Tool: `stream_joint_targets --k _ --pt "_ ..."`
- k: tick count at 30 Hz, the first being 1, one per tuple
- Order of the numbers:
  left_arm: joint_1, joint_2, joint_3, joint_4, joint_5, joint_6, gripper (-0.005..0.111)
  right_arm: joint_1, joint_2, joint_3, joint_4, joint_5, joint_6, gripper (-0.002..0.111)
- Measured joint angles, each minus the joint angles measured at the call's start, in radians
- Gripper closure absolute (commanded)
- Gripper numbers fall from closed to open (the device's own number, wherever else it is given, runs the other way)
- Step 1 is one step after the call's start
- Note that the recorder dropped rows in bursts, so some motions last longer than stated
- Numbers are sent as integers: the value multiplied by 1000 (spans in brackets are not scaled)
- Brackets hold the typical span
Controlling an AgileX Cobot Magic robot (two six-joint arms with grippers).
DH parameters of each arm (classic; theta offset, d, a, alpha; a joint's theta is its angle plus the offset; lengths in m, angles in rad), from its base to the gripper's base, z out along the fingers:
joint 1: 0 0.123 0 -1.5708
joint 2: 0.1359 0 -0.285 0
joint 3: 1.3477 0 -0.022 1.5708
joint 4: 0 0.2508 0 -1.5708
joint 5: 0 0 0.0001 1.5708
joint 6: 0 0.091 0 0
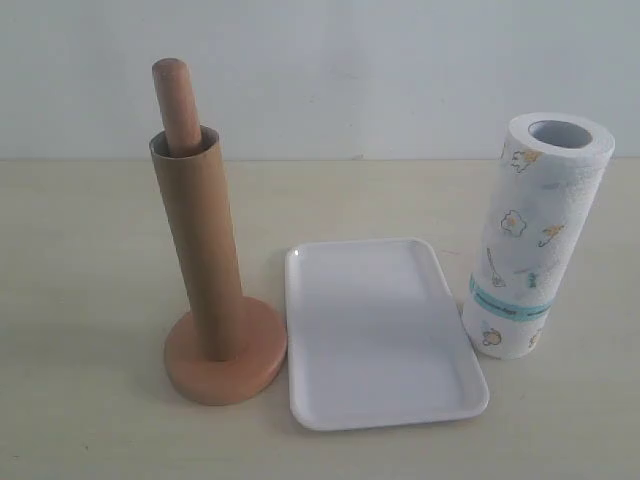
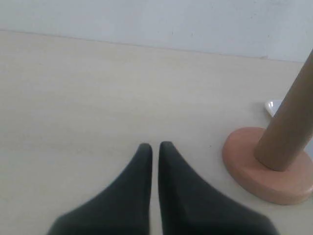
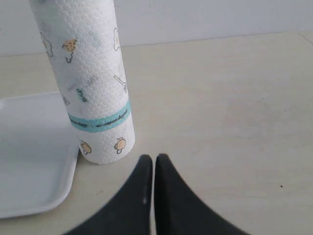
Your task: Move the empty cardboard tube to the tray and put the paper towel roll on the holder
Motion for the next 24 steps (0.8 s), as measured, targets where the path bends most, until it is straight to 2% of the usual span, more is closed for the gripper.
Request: stream_joint_targets --k 12,16,18,21,24 --pt "0 0 0 2 0 0 103 0 0 0 0 0 0 107" --pt "0 0 0 32 -7 52 103 0 0 0 0 0 0 107" --pt "0 0 -35 32 -8 57 103 0 0 0 0 0 0 107" --pt "0 -1 -220 -23 -26 57 103 0 0 0 0 0 0 107" --pt "0 -2 -329 -38 -46 55 103 0 0 0 0 0 0 107"
